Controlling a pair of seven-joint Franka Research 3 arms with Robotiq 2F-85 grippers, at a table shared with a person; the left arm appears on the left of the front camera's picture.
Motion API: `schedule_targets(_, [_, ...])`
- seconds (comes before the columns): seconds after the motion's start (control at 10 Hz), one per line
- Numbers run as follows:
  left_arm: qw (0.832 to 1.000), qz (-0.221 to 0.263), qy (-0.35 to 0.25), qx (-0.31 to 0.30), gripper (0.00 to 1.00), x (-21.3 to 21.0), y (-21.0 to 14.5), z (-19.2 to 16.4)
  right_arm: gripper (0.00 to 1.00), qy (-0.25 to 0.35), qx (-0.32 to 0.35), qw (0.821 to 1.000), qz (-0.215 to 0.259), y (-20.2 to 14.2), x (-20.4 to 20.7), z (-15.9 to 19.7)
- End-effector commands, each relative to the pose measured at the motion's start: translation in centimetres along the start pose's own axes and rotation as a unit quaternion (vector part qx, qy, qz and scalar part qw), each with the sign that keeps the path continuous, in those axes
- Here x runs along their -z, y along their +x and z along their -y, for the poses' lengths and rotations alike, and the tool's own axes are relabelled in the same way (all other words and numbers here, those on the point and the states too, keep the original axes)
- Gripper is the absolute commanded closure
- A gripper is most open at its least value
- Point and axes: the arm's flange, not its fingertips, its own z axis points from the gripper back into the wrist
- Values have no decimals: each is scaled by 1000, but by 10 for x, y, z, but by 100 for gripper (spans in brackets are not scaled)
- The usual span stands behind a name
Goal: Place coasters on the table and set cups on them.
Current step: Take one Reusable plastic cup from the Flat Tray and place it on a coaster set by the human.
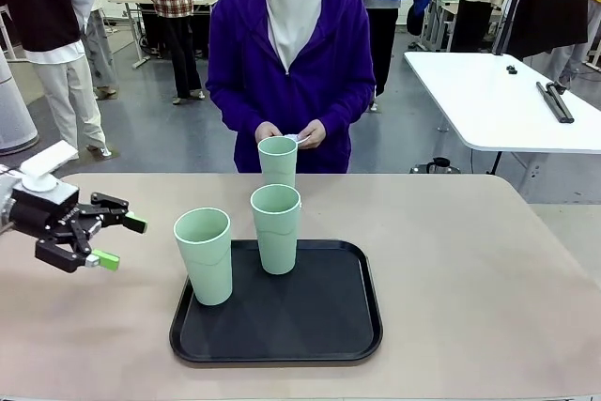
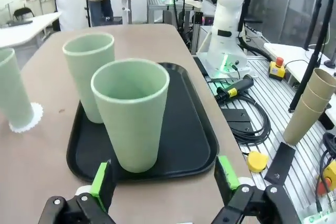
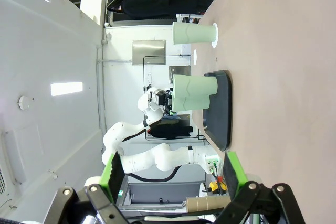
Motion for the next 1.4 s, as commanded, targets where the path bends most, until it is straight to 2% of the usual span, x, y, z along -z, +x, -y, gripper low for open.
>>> schedule_targets(0.0, [1000,12,9,-27,0,13,-13,-19,0,2,0,1000,-1,0,-1,-1])
schedule_targets(0.2, [999,16,27,-38,0,26,-28,-25,0,2,0,1000,-1,0,-1,-1])
schedule_targets(0.4, [999,17,21,-28,0,36,-29,-31,0,2,0,1000,-1,0,-1,-1])
schedule_targets(0.5, [999,4,18,-27,0,37,-28,-30,0,2,0,1000,-1,0,-1,-1])
schedule_targets(0.6, [999,13,10,-49,0,32,-29,-26,0,2,0,1000,-1,0,-1,-1])
schedule_targets(0.9, [999,13,10,-49,0,32,-29,-26,0,2,0,1000,-1,0,-1,-1])
schedule_targets(1.0, [999,10,9,-47,0,33,-28,-28,0,2,0,1000,-1,0,-1,-1])
schedule_targets(1.1, [999,30,-5,-38,0,38,-35,-34,0,2,0,1000,-1,0,-1,-1])
schedule_targets(1.3, [1000,26,-5,-16,0,52,-43,-39,0,2,0,1000,-1,0,-1,-1])
